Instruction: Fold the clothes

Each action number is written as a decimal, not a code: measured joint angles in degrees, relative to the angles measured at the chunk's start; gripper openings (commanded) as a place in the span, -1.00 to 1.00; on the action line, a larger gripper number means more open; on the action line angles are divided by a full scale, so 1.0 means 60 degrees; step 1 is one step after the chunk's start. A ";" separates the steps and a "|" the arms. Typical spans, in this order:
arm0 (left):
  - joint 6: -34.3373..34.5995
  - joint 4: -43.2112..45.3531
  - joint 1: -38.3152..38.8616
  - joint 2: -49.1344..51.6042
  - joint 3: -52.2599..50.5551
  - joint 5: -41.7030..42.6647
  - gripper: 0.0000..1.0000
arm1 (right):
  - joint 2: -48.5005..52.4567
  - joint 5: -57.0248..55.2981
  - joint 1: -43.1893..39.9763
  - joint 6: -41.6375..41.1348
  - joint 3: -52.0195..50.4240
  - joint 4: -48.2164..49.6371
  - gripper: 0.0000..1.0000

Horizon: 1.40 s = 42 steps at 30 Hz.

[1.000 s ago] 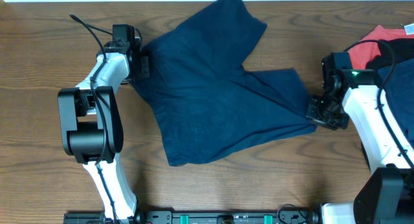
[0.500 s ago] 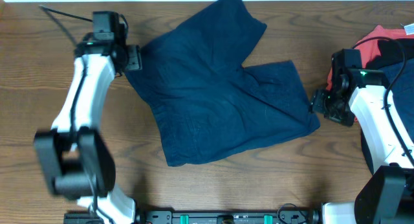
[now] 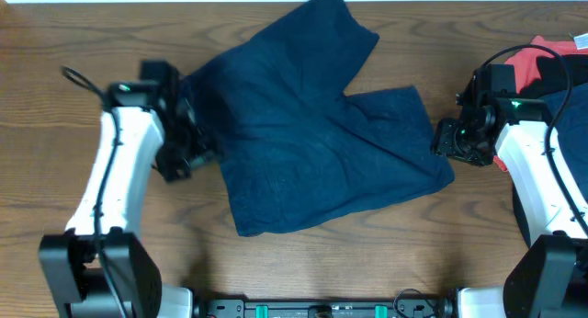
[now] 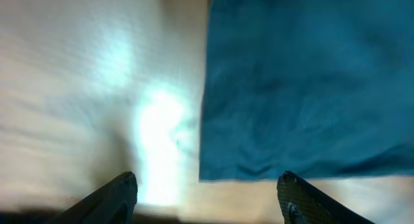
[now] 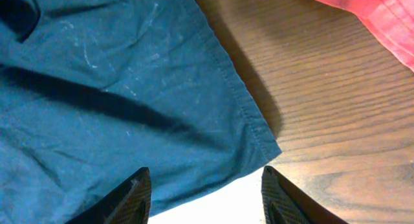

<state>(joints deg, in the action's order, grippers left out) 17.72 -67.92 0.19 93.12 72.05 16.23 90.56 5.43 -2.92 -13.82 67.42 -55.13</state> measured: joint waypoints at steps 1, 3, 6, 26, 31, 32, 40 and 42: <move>0.0106 0.0193 0.0106 0.0040 -0.0550 0.0109 0.42 | 0.0000 0.0018 0.0000 0.0004 0.0000 0.0000 0.07; 0.0259 0.0663 0.0251 0.0069 -0.1421 0.0393 0.42 | 0.0000 0.0036 0.0000 0.0004 0.0000 -0.0018 0.07; 0.0448 0.1508 0.0474 0.0073 -0.2634 0.0889 0.42 | 0.0000 0.0036 0.0000 0.0004 0.0000 -0.0076 0.06; 0.3075 0.3876 0.1974 0.0076 -0.4951 0.1734 -0.63 | 0.0000 0.0018 0.0000 -0.0018 0.0000 -0.0215 0.13; 0.3093 0.3708 0.1982 0.0076 -0.4951 0.1716 -0.63 | 0.0004 -0.0138 -0.0171 -0.0153 0.0000 -0.0226 0.16; 0.3089 0.3570 0.1978 0.0076 -0.4951 0.1694 -0.58 | 0.0004 -0.0189 -0.0266 -0.0175 0.0000 -0.0237 0.18; 0.2885 0.2532 0.1982 0.0036 -0.4972 0.1468 -0.03 | 0.0033 -0.0270 -0.0772 -0.0313 -0.0219 -0.0404 0.34; 0.2823 0.2382 0.1989 -0.0189 -0.4991 0.1413 0.22 | 0.0076 -0.0266 -0.0772 -0.0328 -0.0437 -0.0302 0.34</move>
<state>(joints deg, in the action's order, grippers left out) 34.65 -53.63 12.12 91.98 42.11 24.71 91.02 3.84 -7.55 -15.79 64.79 -56.95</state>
